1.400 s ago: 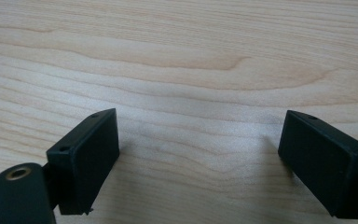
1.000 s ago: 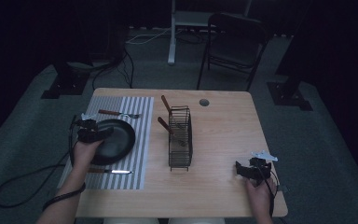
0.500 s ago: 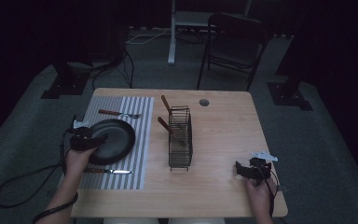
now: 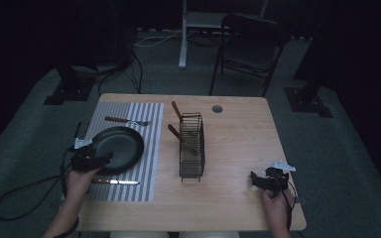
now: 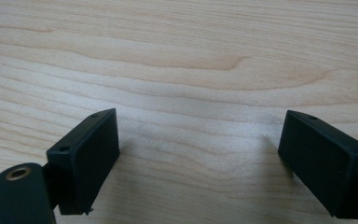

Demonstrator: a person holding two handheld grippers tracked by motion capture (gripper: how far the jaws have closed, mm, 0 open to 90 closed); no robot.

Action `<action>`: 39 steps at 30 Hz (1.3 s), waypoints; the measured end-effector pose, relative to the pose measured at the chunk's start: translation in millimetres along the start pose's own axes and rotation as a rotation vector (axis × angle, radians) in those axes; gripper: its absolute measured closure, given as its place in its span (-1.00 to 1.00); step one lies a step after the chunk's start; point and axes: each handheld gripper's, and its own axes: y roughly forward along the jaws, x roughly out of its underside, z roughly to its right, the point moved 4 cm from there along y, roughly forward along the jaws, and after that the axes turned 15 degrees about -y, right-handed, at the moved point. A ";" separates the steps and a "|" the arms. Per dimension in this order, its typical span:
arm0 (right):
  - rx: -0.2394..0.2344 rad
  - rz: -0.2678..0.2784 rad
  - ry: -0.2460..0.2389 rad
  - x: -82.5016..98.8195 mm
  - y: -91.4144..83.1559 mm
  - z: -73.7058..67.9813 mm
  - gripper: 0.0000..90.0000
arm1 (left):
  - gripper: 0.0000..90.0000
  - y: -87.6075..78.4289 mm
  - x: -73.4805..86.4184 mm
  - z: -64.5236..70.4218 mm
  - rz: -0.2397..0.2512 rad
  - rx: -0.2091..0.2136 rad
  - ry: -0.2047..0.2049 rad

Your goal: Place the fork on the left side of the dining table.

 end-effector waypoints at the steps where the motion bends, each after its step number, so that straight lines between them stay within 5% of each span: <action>1: 0.000 0.000 0.000 0.0 0.0 0.0 -0.73 | -0.41 -1.5 2.2 0.2 0.003 0.003 -0.001; 30: 0.000 -0.001 0.001 0.0 -0.1 0.0 -0.73 | -0.41 -34.4 64.5 -7.4 0.052 -0.020 0.001; 39: 0.000 -0.001 0.001 -0.1 0.0 -0.1 -0.73 | -0.41 -44.1 78.2 -10.9 0.091 -0.073 0.036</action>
